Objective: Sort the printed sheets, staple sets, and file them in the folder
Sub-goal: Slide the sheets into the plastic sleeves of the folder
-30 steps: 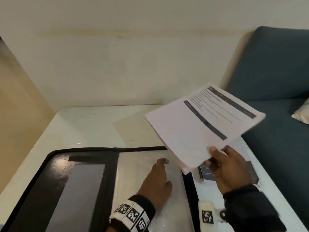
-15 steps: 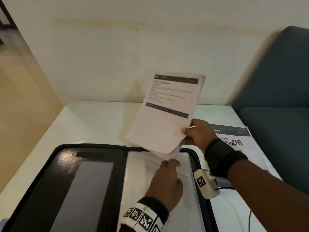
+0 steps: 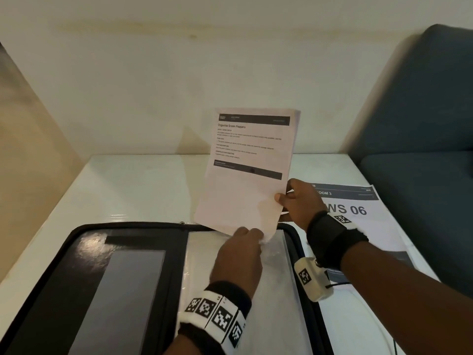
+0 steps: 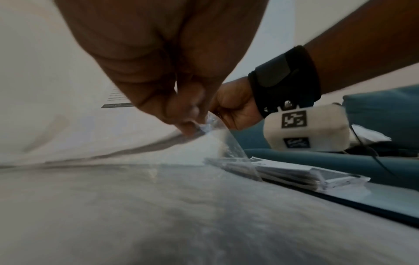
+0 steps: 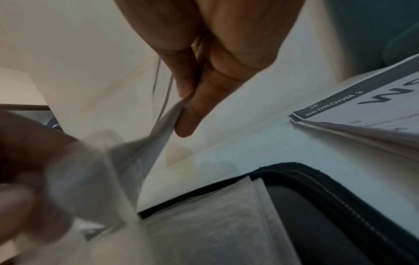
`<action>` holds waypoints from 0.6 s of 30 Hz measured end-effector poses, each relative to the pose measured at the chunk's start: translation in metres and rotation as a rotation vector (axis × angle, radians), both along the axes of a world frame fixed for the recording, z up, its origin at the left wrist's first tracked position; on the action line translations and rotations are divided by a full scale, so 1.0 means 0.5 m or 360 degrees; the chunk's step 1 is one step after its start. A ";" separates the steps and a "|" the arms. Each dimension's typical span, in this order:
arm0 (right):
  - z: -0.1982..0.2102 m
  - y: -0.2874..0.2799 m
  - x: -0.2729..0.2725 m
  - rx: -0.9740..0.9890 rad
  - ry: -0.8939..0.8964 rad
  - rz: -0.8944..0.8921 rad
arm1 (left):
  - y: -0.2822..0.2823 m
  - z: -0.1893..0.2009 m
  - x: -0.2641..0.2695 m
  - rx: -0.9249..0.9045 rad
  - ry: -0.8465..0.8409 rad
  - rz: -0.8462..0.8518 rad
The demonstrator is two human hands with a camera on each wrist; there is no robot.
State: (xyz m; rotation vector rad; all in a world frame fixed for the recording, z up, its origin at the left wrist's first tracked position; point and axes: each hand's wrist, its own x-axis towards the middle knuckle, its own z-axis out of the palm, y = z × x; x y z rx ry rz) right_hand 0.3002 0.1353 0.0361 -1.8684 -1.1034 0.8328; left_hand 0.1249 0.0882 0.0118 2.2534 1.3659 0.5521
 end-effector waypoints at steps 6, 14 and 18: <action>0.010 -0.004 0.006 -0.0024 0.0231 0.0049 | 0.060 0.004 0.020 0.0114 0.0269 -0.0153; 0.007 -0.002 0.039 -0.0091 0.0229 0.0126 | 0.121 0.008 -0.038 -0.0004 0.0731 -0.0243; -0.008 0.013 0.030 -0.0069 0.0263 0.0131 | 0.156 -0.001 -0.110 -0.0068 0.0814 -0.0146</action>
